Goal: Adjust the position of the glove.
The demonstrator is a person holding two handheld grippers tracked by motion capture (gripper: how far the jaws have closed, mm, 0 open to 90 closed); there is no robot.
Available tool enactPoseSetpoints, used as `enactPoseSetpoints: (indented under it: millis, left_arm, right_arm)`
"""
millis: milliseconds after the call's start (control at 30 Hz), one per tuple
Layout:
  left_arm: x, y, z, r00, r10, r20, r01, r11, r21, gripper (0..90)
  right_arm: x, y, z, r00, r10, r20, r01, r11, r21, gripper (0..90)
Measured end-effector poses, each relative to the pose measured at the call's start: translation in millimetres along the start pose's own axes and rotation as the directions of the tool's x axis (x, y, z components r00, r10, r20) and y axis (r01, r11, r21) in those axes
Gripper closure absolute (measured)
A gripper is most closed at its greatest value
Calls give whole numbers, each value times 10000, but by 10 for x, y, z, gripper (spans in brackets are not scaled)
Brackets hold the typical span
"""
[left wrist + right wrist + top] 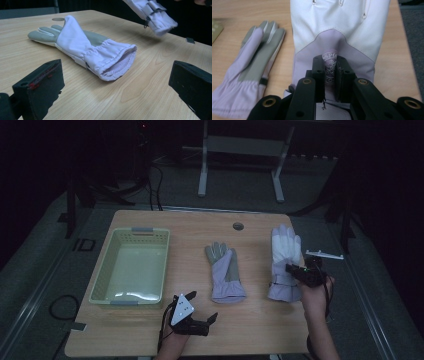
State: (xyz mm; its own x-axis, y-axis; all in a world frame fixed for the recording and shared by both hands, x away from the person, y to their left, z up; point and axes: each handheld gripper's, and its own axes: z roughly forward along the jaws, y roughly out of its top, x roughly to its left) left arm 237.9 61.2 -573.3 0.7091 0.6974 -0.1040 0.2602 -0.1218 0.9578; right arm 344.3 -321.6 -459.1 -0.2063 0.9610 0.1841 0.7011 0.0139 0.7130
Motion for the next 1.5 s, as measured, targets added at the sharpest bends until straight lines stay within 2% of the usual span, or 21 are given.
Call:
enactPoseSetpoints:
  millis: [167, 333, 433, 500, 567, 700, 933, 1067, 1133, 1167, 1200, 1233, 1300, 1367, 1400, 1500]
  left_arm:
    - [5, 0, 1, 10000, -51, 14, 52, 10000, -39, 0]
    - [-2, -1, -1, 10000, 9, -14, -9, 10000, -53, 0]
    - [-1, 0, 1, 10000, 0, -1, 0, 10000, -34, 0]
    - [3, 0, 2, 10000, -39, 14, 40, 10000, -36, 0]
    - [6, 1, 3, 10000, -59, 34, 59, 10000, -25, 0]
    - [6, 2, 7, 9999, -85, 71, 85, 10000, 10, 0]
    - [9, 2, 8, 9999, -106, 97, 106, 9999, -4, 0]
    - [8, 2, 9, 9999, -102, 94, 102, 9999, -4, 0]
    - [10, 2, 8, 9999, -114, 106, 114, 9999, -4, 0]
    - [10, 2, 8, 9999, -109, 112, 109, 9999, -2, 0]
    - [10, 2, 8, 9999, -107, 113, 107, 9999, 0, 0]
    - [9, 2, 9, 9999, -109, 113, 110, 9999, -6, 0]
    - [10, 2, 8, 9999, -109, 121, 109, 9999, -4, 0]
    - [10, 3, 11, 9998, -128, 121, 128, 9999, -19, 0]
    - [10, 3, 10, 9998, -126, 120, 126, 9999, -6, 0]
    - [8, 3, 10, 9999, -117, 112, 117, 9999, -4, 0]
  right_arm:
    - [71, -149, 63, 9992, 381, -90, -380, 9992, 99, 795]
    - [78, -159, 252, 9981, 488, 379, -500, 9982, 326, 794]
    - [54, -165, 392, 9958, 703, 593, -735, 9959, 536, 793]
    - [39, -176, 493, 9947, 620, 815, -680, 9950, 731, 789]
    - [12, -189, 586, 9938, 684, 871, -764, 9928, 924, 778]
    - [-15, -234, 749, 9939, 455, 1001, -576, 9908, 1222, 726]
    - [4, -263, 773, 9933, 252, 1127, -377, 9932, 1097, 679]
    - [30, -229, 712, 9928, -103, 1193, -12, 9954, 958, 644]
    - [17, -207, 695, 9961, -301, 824, 233, 9963, 821, 587]
    - [17, -199, 700, 9939, -587, 930, 496, 9939, 982, 558]
    - [10, -192, 707, 9925, -923, 803, 830, 9902, 1121, 522]
    - [-6, -187, 700, 9926, -1138, 435, 1084, 9879, 1110, 516]
    - [-46, -167, 668, 9849, -1694, 345, 1640, 9788, 1230, 510]
    - [-104, -132, 620, 9816, -1887, -305, 1910, 9734, 1267, 514]
    - [-123, -117, 598, 9794, -1983, -392, 2017, 9714, 1254, 515]
    - [-173, -63, 493, 9587, -2693, -918, 2780, 9553, 1004, 514]
